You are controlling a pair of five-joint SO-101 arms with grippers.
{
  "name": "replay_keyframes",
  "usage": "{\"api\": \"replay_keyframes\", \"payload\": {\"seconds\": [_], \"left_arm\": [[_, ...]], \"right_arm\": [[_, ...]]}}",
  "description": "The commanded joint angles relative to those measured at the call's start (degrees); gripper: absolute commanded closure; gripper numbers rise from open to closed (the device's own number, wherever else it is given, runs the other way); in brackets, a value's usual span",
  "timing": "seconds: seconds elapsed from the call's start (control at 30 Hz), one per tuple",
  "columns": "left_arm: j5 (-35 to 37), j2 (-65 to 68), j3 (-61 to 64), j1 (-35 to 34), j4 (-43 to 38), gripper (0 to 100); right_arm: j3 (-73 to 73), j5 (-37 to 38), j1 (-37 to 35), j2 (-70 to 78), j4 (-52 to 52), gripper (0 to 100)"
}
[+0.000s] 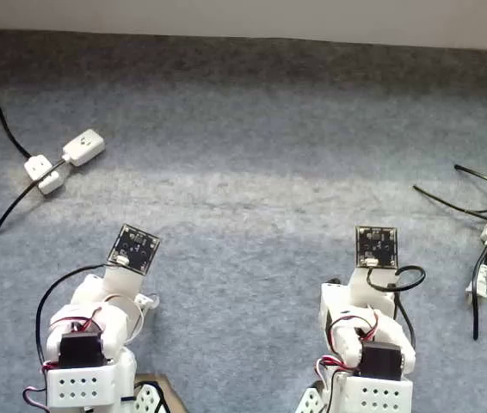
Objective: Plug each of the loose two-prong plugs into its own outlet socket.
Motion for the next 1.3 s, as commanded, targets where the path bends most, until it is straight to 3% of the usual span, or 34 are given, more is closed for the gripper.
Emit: {"api": "replay_keyframes", "payload": {"seconds": [0.0,0.17,0.47,0.63,0.83,1.07,1.27], "left_arm": [[0.00,-0.04,0.75,1.01,-1.49,76],[0.09,-0.04,0.75,2.59,-1.67,76],[-0.18,-0.13,0.75,4.70,-10.90,76],[0.26,-0.13,0.75,-5.23,-18.81,76],[17.05,-0.13,-0.57,-6.29,-22.59,76],[18.02,-0.13,0.75,-5.93,-22.42,76],[18.11,-0.13,0.75,-6.11,-18.99,76]], "right_arm": [[9.01,0.18,-0.75,0.13,0.40,66.6],[9.01,0.00,-0.75,-0.22,0.22,66.6],[9.01,0.00,0.48,-0.40,-0.84,66.6],[9.01,0.26,12.18,-0.40,-7.87,66.6],[3.82,0.26,27.56,-0.40,-13.32,66.6],[-6.73,1.41,31.52,0.22,-9.63,66.6],[-10.86,14.24,36.09,0.31,-12.18,66.6]]}}
